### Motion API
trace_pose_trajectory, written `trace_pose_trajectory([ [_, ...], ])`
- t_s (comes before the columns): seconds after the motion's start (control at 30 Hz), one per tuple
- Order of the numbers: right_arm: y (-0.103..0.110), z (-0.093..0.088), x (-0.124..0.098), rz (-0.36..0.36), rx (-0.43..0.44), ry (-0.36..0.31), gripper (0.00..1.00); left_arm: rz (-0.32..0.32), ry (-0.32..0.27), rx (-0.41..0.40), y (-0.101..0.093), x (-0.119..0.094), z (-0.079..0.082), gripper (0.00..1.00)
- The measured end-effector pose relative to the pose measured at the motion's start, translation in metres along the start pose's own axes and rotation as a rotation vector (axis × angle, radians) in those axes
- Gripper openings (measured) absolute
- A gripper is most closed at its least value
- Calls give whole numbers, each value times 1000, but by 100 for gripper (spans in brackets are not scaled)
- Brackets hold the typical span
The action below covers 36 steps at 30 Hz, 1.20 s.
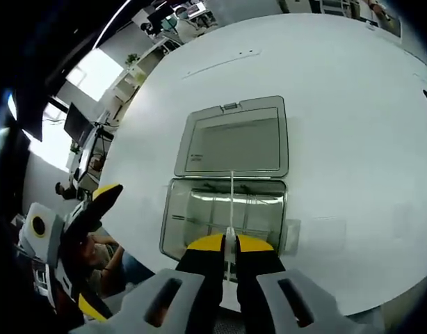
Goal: Insert the divider into the dual guide fixture by aligning both edges with the guide slots and pushing it downward to the bottom, including one-sided entry, uneven engagement, binding, and posture correction.
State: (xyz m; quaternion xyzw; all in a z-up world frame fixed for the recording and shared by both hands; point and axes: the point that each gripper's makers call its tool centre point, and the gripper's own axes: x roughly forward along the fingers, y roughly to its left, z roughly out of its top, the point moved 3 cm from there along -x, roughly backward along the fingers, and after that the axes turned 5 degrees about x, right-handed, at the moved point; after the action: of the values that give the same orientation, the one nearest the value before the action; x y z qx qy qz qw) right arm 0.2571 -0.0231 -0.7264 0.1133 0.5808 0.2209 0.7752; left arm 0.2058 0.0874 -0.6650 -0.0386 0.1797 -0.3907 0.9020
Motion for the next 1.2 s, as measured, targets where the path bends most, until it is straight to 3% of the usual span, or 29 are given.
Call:
trace_pose_trajectory([
  [1.2,0,-4,9,-25,-49,46,0,6,-3,-21,3,-2,-2,94],
])
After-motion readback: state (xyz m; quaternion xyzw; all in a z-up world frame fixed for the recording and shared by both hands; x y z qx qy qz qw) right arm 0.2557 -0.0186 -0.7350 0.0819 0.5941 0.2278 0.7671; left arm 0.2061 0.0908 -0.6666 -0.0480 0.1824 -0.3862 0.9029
